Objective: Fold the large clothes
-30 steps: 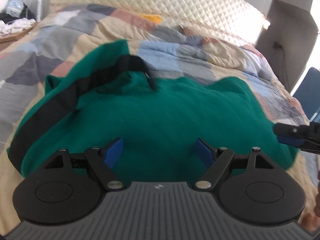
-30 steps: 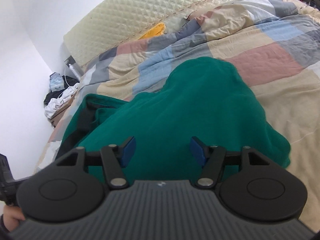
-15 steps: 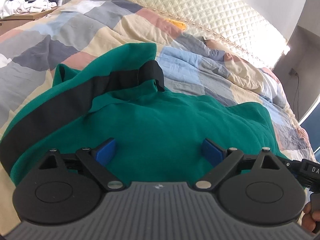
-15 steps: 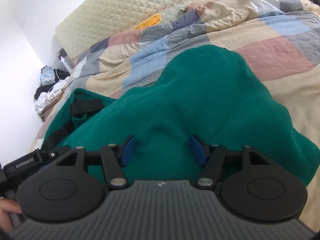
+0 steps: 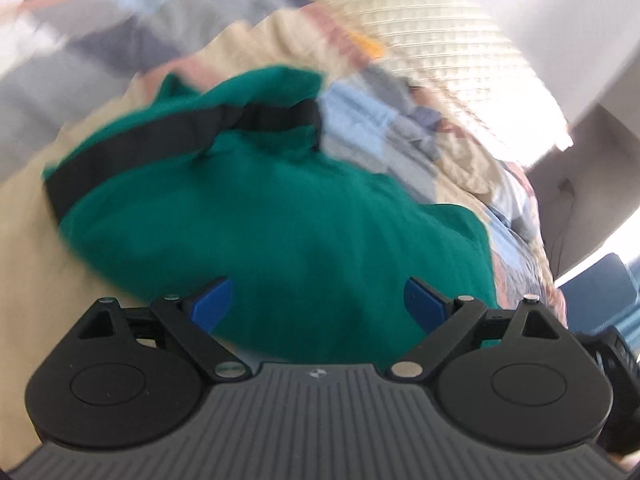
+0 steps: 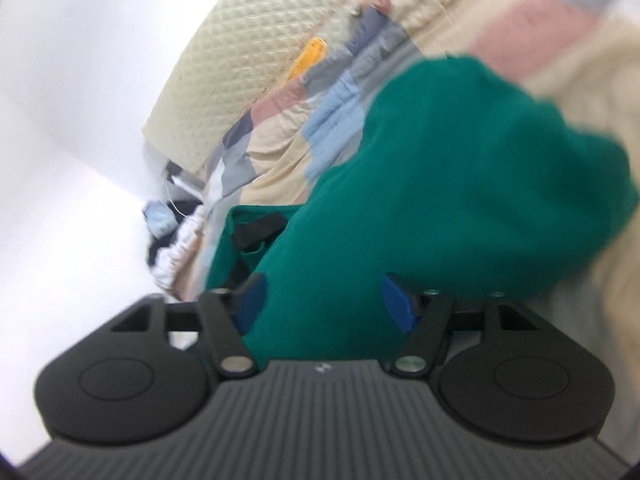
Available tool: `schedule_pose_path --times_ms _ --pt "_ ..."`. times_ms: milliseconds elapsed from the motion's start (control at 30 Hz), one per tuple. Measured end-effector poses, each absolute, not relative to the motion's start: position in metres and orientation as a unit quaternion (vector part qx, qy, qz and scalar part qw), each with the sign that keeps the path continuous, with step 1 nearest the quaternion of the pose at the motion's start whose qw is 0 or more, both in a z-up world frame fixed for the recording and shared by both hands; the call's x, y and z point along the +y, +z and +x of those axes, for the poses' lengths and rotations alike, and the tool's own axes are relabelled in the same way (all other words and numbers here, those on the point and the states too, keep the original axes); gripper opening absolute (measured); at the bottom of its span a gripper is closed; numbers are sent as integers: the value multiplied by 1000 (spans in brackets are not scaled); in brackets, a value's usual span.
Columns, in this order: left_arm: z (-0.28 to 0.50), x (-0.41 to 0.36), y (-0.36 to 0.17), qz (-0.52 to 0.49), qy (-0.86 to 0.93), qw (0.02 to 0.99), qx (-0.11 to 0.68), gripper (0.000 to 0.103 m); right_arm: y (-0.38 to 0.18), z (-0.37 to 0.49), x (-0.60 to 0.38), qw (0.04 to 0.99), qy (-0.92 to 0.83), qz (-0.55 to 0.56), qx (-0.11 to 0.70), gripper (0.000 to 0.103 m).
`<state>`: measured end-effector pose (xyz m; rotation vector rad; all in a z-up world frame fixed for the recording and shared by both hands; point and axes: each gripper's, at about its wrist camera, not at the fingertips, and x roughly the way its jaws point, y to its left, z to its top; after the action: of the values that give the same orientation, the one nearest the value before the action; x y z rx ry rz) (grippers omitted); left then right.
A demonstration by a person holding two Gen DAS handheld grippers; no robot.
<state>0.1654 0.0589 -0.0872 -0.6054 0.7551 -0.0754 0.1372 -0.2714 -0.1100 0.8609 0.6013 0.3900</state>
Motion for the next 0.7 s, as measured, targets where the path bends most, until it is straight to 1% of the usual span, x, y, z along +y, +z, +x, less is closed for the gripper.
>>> schedule_pose_path --times_ms 33,67,200,367,467,600,667,700 --pt "165 64 -93 -313 -30 874 370 95 -116 138 -272 837 182 424 293 90" --pt "165 69 -99 -337 -26 862 378 95 -122 140 -271 825 184 441 302 94" --pt "171 89 -126 -421 -5 812 404 95 -147 150 -272 768 202 507 336 95" --pt "177 109 -159 -508 26 770 384 95 -176 162 -278 735 168 567 333 95" --pt "185 115 -180 -568 12 736 368 95 -189 171 -285 725 135 598 315 95" --pt "194 113 -182 -576 -1 743 340 95 -195 189 -290 724 124 614 289 95" --pt "197 113 -184 -574 0 749 331 95 -193 194 -288 733 126 605 285 95" --pt "198 112 -185 -574 0 750 327 95 -192 194 -285 738 128 600 282 89"
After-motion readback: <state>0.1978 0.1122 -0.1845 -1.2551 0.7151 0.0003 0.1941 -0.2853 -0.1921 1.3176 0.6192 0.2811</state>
